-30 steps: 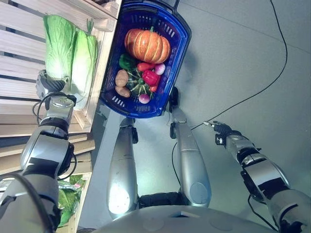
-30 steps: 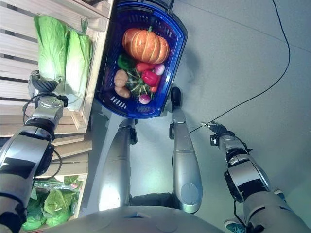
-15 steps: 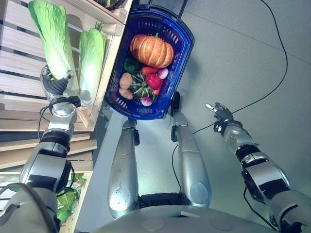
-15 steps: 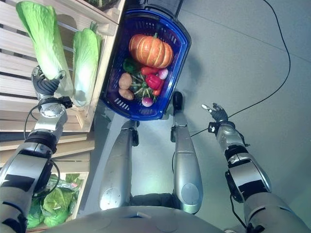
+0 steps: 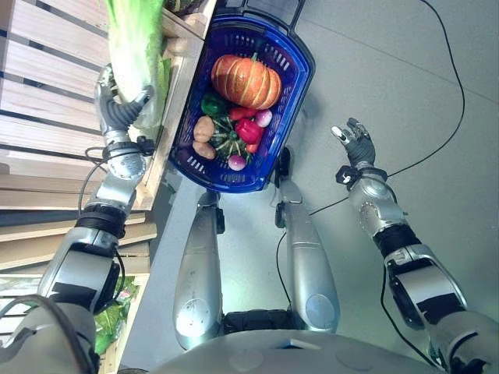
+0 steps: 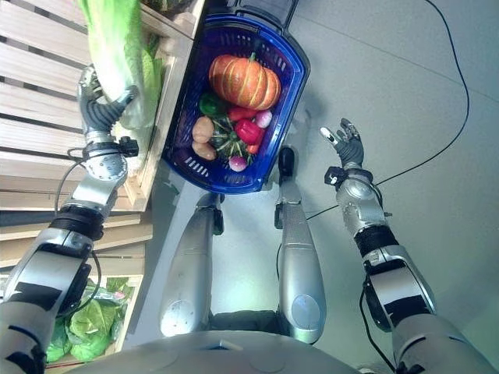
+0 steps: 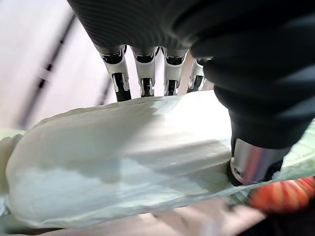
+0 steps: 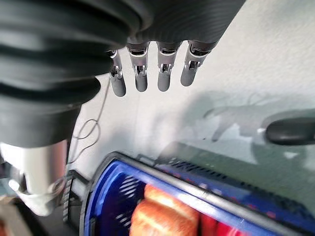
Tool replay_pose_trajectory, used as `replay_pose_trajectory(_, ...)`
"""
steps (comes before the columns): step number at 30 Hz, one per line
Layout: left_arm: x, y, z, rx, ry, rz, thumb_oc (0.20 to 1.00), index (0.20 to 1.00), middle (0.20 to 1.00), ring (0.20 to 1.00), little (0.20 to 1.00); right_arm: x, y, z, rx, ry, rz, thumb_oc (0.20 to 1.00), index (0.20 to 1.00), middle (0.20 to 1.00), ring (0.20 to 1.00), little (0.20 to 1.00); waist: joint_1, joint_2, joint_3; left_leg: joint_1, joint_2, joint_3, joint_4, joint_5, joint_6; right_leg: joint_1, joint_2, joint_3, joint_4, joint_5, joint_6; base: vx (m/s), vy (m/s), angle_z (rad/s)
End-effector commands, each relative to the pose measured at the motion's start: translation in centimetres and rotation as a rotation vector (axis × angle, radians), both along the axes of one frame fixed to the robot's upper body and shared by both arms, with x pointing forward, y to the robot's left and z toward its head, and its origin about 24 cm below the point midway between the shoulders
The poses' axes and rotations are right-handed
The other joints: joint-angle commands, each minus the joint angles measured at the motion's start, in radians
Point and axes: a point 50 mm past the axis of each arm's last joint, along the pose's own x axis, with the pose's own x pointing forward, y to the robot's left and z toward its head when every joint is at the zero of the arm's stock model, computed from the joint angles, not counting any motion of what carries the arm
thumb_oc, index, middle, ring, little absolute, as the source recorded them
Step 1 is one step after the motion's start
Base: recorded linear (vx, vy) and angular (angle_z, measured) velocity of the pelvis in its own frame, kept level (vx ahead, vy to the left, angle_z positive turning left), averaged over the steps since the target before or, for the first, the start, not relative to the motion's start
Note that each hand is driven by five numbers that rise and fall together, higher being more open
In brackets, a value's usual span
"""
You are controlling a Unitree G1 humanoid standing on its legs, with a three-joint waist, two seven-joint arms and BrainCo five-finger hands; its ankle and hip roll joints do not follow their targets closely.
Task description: Pick up fruits and vegetables into the basket
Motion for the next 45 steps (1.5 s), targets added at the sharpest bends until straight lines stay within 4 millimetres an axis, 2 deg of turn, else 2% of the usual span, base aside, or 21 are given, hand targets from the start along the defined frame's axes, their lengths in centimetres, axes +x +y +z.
replay_pose_trajectory(1, -0.7, -1.3, 1.6, 0.057, -0.128, -0.079, 0.200, 0.200, 0.200, 0.200, 0.200, -0.9, -1.1, 1.6, -0.008, -0.119, 0.000, 1.000, 1.000, 1.000, 1.000, 1.000, -0.008, 0.062, -0.027, 0.009, -0.046, 0.001, -0.114, 0.056, 0.010, 0.065, 0.064, -0.089, 0.082, -0.163, -0.003, 0.00, 0.000, 0.00)
replay_pose_trajectory(6, -1.2, -3.1, 2.3, 0.194, -0.156, -0.174, 0.200, 0.200, 0.200, 0.200, 0.200, -1.1, 0.1, 3.2, 0.006, -0.209, 0.070, 1.000, 1.000, 1.000, 1.000, 1.000, -0.011, 0.067, -0.027, 0.015, -0.045, 0.006, -0.122, 0.060, 0.009, 0.069, 0.060, -0.093, 0.076, -0.160, 0.002, 0.00, 0.000, 0.00)
replay_pose_trajectory(15, -1.9, -5.4, 3.5, 0.305, -0.198, -0.326, 0.200, 0.200, 0.200, 0.200, 0.200, -1.5, 1.9, 5.5, 0.021, -0.315, 0.206, 1.000, 1.000, 1.000, 1.000, 1.000, -0.017, 0.069, -0.027, 0.027, -0.039, 0.017, -0.138, 0.065, 0.009, 0.077, 0.058, -0.089, 0.065, -0.153, 0.010, 0.00, 0.000, 0.00)
replay_pose_trajectory(21, -2.5, -7.6, 4.2, 0.351, -0.210, -0.463, 0.200, 0.200, 0.200, 0.200, 0.200, -2.0, 3.9, 7.0, 0.041, -0.389, 0.312, 1.000, 1.000, 1.000, 1.000, 1.000, -0.018, 0.067, -0.027, 0.034, -0.037, 0.019, -0.147, 0.067, 0.010, 0.084, 0.057, -0.088, 0.057, -0.150, 0.015, 0.00, 0.000, 0.00)
replay_pose_trajectory(33, -3.3, -11.7, 3.9, 0.372, -0.183, -0.666, 0.200, 0.200, 0.200, 0.200, 0.200, -3.0, 7.3, 9.3, 0.085, -0.480, 0.496, 1.000, 1.000, 1.000, 1.000, 1.000, -0.022, 0.045, -0.027, 0.041, -0.033, 0.024, -0.166, 0.070, 0.014, 0.085, 0.063, -0.084, 0.043, -0.137, 0.025, 0.00, 0.000, 0.00)
replay_pose_trajectory(45, -3.6, -13.0, 3.1, 0.413, -0.131, -0.746, 0.200, 0.200, 0.200, 0.200, 0.200, -3.6, 9.2, 10.6, 0.095, -0.503, 0.643, 1.000, 1.000, 1.000, 1.000, 1.000, -0.016, 0.037, -0.027, 0.043, -0.030, 0.025, -0.172, 0.071, 0.013, 0.084, 0.066, -0.086, 0.039, -0.133, 0.030, 0.00, 0.000, 0.00)
